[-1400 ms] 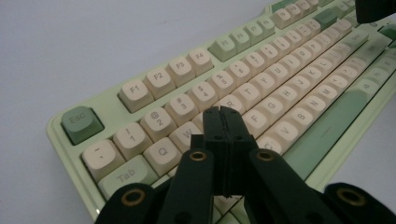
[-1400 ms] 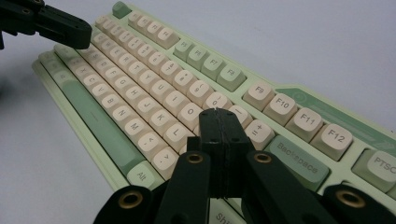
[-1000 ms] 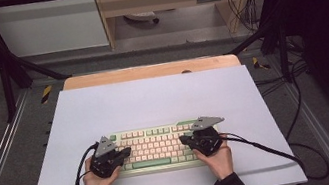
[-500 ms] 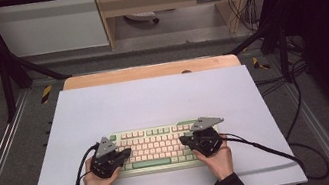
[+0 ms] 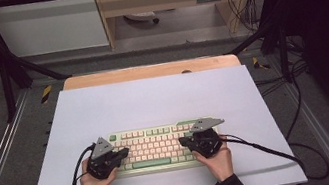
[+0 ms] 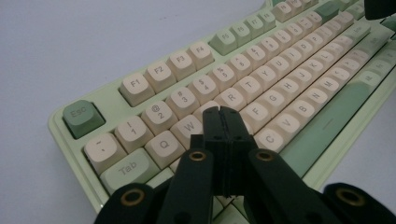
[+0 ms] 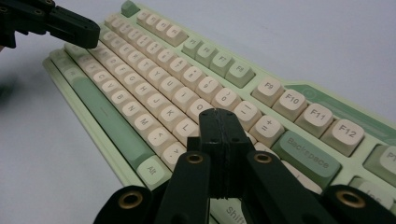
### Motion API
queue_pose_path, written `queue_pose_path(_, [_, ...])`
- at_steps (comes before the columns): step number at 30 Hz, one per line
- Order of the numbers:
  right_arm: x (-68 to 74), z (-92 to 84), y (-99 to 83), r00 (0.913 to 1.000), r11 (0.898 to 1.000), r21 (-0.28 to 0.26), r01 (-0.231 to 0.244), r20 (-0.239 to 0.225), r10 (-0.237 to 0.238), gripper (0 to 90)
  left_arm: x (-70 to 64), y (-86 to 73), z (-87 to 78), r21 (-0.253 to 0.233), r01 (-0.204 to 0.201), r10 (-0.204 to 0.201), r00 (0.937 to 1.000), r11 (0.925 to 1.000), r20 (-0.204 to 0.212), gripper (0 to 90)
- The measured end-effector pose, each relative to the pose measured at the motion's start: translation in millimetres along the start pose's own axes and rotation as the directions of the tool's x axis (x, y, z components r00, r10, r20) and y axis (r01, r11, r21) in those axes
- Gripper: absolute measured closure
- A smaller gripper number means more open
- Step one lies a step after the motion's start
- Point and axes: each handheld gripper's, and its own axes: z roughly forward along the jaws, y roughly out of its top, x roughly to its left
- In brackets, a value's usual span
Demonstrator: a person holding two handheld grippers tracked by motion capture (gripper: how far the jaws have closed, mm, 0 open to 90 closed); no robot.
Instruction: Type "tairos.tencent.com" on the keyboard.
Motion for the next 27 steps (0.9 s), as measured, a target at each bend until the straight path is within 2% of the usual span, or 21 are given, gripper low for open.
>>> queue_pose_path(10, [7.7, 8.2, -1.3, 0.9996, 1.0, 0.013, 0.001, -0.027, -0.001, 90.0, 7.9, -4.3, -10.6, -0.011, 0.016, -0.017, 0.9998, 0.9998, -0.013, 90.0])
queue_pose_path(27, [15.4, 21.1, -7.8, 0.9982, 0.999, 0.041, 0.001, -0.06, 0.001, 90.0, 14.6, -5.9, -16.2, -0.023, 0.034, -0.034, 0.9992, 0.9992, -0.021, 90.0])
